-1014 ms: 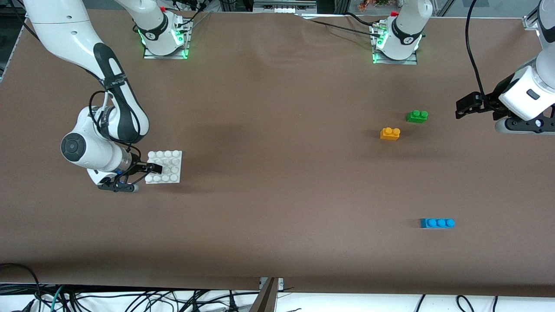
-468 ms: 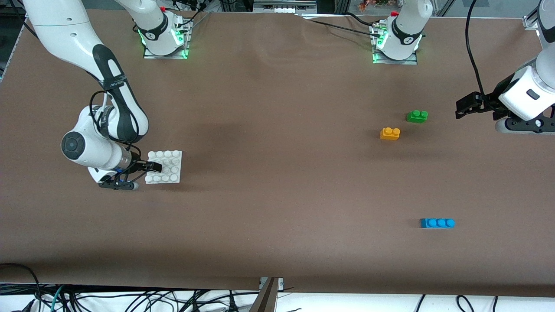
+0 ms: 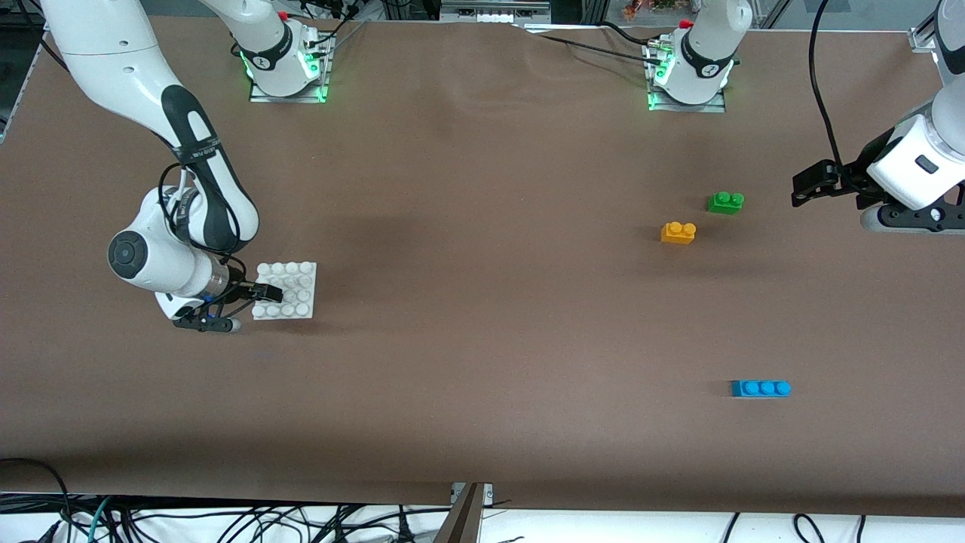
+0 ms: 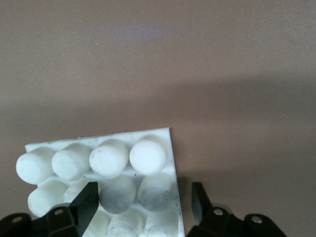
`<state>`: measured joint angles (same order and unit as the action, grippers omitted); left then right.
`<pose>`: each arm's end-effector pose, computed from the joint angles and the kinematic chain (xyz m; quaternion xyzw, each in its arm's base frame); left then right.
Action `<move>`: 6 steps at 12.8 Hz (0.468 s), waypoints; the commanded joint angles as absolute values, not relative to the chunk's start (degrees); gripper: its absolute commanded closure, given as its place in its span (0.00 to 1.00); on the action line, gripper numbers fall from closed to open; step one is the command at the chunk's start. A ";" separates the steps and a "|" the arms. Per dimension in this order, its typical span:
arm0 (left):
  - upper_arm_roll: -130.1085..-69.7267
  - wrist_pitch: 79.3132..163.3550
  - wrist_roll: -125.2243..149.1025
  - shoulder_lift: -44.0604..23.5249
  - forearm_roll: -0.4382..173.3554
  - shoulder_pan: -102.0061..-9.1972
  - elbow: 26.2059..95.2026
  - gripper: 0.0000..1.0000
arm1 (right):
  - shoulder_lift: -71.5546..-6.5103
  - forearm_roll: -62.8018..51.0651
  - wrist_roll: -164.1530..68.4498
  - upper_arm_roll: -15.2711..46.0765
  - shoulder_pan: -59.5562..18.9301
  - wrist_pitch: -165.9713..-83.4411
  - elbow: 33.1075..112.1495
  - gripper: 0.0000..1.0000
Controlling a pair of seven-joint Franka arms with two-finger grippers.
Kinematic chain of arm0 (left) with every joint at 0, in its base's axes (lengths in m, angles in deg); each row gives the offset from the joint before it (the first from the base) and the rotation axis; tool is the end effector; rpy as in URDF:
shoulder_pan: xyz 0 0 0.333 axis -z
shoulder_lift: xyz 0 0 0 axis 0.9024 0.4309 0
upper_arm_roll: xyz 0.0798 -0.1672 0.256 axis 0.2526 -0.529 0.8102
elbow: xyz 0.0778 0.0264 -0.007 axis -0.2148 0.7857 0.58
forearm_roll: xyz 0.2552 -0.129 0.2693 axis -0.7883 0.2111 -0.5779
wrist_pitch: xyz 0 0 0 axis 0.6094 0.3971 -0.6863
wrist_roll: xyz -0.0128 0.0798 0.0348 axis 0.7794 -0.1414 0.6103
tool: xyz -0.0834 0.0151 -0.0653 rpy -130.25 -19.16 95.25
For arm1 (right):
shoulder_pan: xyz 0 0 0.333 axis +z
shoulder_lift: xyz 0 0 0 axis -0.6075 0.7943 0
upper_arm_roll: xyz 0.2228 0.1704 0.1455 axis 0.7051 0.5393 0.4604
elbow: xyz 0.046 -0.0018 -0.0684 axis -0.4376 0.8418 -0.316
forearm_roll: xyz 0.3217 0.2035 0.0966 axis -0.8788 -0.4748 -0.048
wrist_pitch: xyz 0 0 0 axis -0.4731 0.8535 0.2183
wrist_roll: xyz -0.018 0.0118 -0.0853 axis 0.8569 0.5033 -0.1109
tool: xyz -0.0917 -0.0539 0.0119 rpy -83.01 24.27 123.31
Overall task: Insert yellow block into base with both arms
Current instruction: 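Close the right gripper on the white base plate's edge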
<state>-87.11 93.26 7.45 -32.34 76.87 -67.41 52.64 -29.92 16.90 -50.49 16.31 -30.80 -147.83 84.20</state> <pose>0.5671 -0.0221 0.5761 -0.9985 0.0049 0.0538 0.0044 0.6160 0.0248 0.1849 -0.9964 0.0513 0.0365 0.0568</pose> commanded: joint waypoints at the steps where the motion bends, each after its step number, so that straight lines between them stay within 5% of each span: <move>1: -87.13 92.24 7.86 -31.67 78.96 -67.55 50.99 0.00 | -29.63 15.51 -48.84 16.81 -31.17 -149.36 84.70 0.22; 6: -87.13 92.24 7.95 -31.67 78.96 -67.55 50.99 0.00 | -29.19 15.51 -47.27 17.86 -31.00 -150.15 84.79 0.35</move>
